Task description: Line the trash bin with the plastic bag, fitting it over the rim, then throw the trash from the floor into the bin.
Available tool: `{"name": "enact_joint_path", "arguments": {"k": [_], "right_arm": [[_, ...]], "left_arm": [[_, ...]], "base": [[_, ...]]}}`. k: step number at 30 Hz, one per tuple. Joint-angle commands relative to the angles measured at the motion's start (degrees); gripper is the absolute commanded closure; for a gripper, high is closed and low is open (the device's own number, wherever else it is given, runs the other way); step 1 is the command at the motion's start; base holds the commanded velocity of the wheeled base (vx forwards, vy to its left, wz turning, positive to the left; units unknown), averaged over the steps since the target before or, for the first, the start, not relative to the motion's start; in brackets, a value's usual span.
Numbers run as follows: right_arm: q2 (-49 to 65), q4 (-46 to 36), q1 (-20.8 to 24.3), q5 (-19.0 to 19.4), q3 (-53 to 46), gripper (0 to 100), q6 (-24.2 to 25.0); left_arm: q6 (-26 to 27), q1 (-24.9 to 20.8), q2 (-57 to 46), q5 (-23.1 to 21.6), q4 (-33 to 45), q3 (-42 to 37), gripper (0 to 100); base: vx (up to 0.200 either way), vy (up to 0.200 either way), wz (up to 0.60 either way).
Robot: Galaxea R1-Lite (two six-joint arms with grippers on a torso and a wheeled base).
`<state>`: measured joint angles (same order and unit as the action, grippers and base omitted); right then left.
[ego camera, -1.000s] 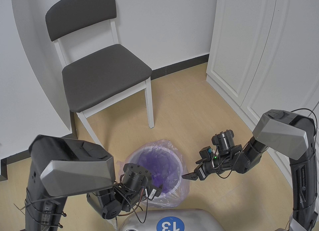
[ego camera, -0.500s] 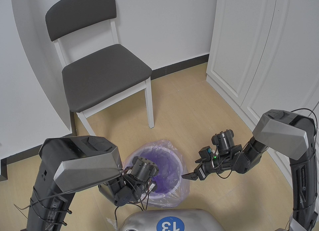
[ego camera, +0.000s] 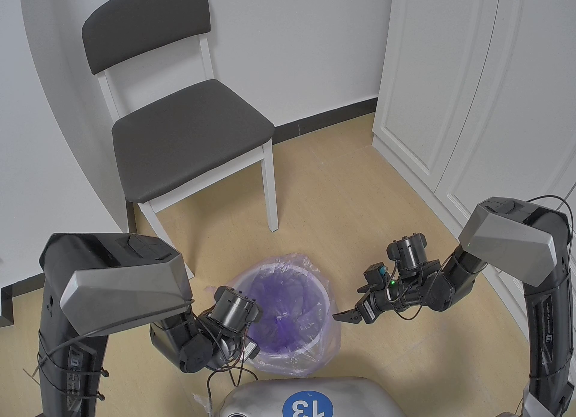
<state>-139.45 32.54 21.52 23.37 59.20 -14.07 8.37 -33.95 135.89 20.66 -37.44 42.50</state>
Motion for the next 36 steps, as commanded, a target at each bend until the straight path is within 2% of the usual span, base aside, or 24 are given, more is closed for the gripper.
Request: {"name": "enact_joint_path", "arguments": {"k": [1, 9, 10, 12, 16, 23, 36], "right_arm": [[-0.21, 0.07, -0.25, 0.10, -0.22, 0, 0.01], [-0.21, 0.07, -0.42, 0.01, -0.14, 0, 0.01], [-0.21, -0.19, -0.69, 0.01, 0.04, 0, 0.01], [-0.30, -0.28, -0.69, 0.01, 0.13, 0, 0.01], [-0.30, -0.28, -0.69, 0.01, 0.22, 0, 0.09], [-0.30, -0.02, -0.77, 0.10, 0.13, 0, 0.18], [-0.12, 0.16, -2.71, 0.10, -0.14, 0, 0.01]], "left_arm": [[0.06, 1.08, 2.54, -0.36, -0.18, -0.13, 0], [2.08, 2.75, 3.15, -2.12, 2.63, 3.82, 0], [4.37, 3.98, 3.15, -2.12, 7.47, 6.28, 0], [5.25, 4.77, 3.33, -2.21, 10.10, 8.48, 0], [4.37, 5.12, 4.38, -2.38, 9.40, 11.20, 0], [4.46, 5.03, 0.78, -3.35, 3.16, 7.34, 0], [5.07, 9.87, -4.14, -4.05, 2.90, 1.45, 0]], "base": [[0.000, 0.000, 0.00], [0.000, 0.000, 0.00], [0.000, 0.000, 0.00], [0.000, 0.000, 0.00], [0.000, 0.000, 0.00], [0.000, 0.000, 0.00], [0.000, 0.000, 0.00]]}}
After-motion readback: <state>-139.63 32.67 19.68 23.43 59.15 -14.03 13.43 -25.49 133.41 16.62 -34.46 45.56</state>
